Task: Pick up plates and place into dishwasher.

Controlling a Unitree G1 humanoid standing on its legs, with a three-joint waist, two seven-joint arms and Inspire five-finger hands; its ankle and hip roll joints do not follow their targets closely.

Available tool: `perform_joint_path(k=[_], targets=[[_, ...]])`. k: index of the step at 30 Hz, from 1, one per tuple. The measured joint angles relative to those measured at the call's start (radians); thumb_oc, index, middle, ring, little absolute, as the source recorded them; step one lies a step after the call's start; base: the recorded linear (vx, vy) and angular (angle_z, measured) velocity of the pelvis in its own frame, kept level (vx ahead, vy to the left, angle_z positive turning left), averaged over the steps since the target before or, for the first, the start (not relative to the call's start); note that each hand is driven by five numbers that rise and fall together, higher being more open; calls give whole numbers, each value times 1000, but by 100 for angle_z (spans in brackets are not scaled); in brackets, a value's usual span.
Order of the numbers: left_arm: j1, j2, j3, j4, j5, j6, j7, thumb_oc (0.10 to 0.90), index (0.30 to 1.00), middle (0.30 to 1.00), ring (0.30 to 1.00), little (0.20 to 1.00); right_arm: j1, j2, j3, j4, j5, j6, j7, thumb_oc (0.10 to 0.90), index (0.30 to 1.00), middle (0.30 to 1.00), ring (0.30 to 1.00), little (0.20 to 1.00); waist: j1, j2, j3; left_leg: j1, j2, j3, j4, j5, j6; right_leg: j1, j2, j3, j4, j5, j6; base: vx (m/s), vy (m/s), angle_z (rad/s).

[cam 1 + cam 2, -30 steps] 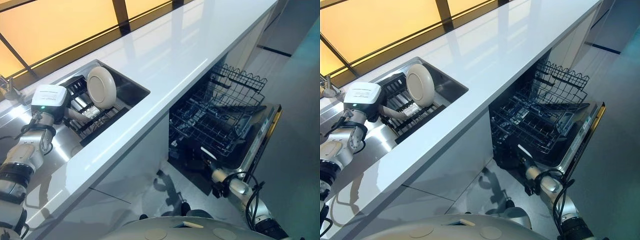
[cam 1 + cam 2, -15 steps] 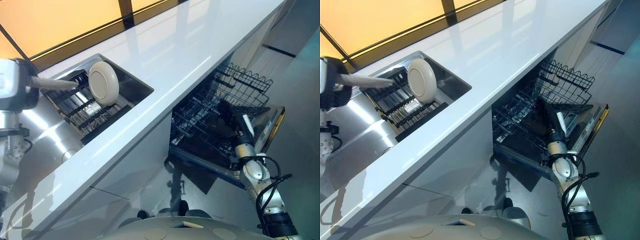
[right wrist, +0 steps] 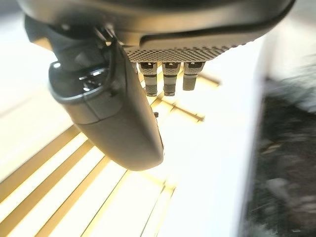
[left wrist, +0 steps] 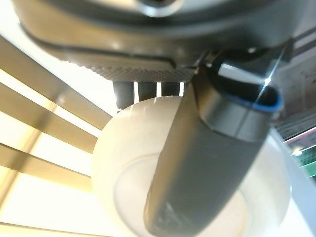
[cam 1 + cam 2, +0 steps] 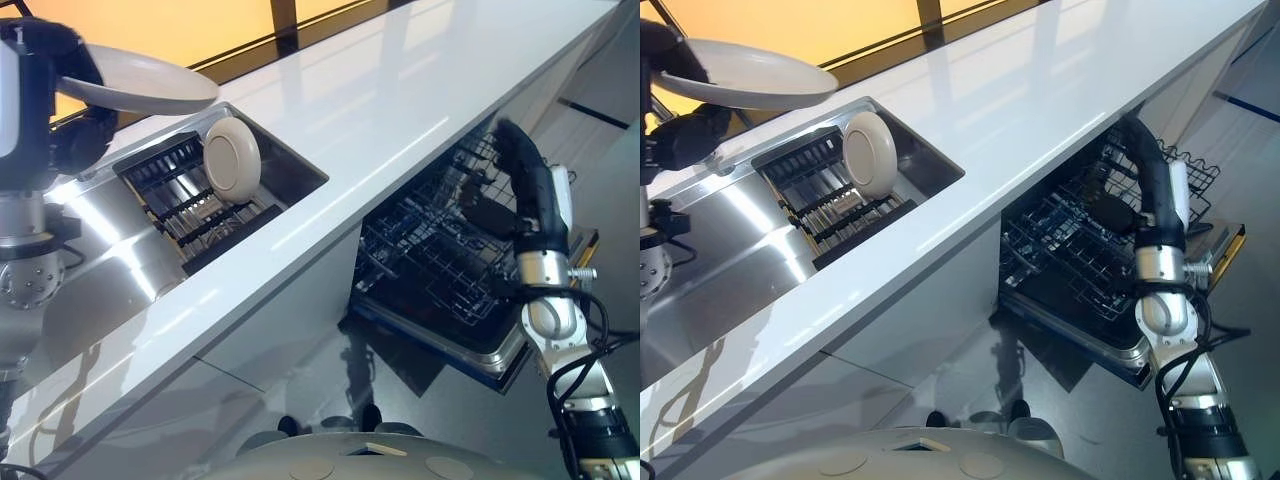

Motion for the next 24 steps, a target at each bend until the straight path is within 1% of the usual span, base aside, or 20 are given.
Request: perform_joint_path(k=[2,4,7,10,12,15,20,23,24], targets=[[-63,1,-46,-5,-22,-8,-45,100,300,300,300,200,-70,-73,27,-22,-48,-20,76,800,900,900,900,900,2,0,0,-7,-1,-7,0,4,1,-1,-2,-11,0,0,-1,-20,-15,16],[-104,1,-82,-5,-43,-17,-70,100,300,300,300,200,-116,-106,46,-40,-63,-36,120,800,900,900,900,900,11,0,0,-8,-1,-9,0,5,0,-2,-2,-12,0,2,-3,-7,-6,3],[-142,2,-127,-24,-95,-19,-127,100,300,300,300,200,-190,-135,88,-75,-88,-52,184,800,900,900,900,900,15,0,0,-8,-2,-12,0,5,1,-1,-3,-12,0,2,-4,0,0,0],[-168,2,-169,-32,-133,-18,-179,100,300,300,300,200,-225,-149,126,-98,-118,-59,220,800,900,900,900,900,17,-1,0,-9,-3,-13,0,5,1,-1,-3,-13,0,2,-3,0,0,0],[-188,1,-201,-32,-136,-17,-207,100,300,300,300,200,-248,-154,152,-98,-134,-65,226,800,900,900,900,900,18,-1,0,-9,-4,-13,0,5,1,-1,-4,-14,0,2,-3,0,0,0],[-212,0,-235,-33,-163,-17,-245,100,300,300,300,200,-274,-153,162,-99,-176,-79,226,800,900,900,900,900,17,-1,0,-9,-3,-13,0,5,1,-1,-4,-14,0,2,-3,0,0,0],[-231,-41,-266,-34,-192,-14,-294,100,300,300,300,200,-315,-153,168,-104,-215,-93,223,800,900,900,900,900,18,-2,0,-9,-3,-13,0,5,1,-1,-4,-14,0,2,-3,0,0,0],[-232,-49,-292,-35,-201,-13,-324,100,300,300,300,200,-328,-152,200,-117,-234,-93,205,800,900,900,900,900,18,-2,0,-9,-3,-13,0,5,1,-1,-4,-14,0,2,-3,0,0,0],[-232,-66,-303,-35,-203,-11,-335,100,300,300,300,200,-328,-141,207,-126,-236,-93,199,800,900,900,900,900,19,-2,1,-10,-3,-13,0,5,1,-1,-4,-14,0,2,-3,0,0,0]])
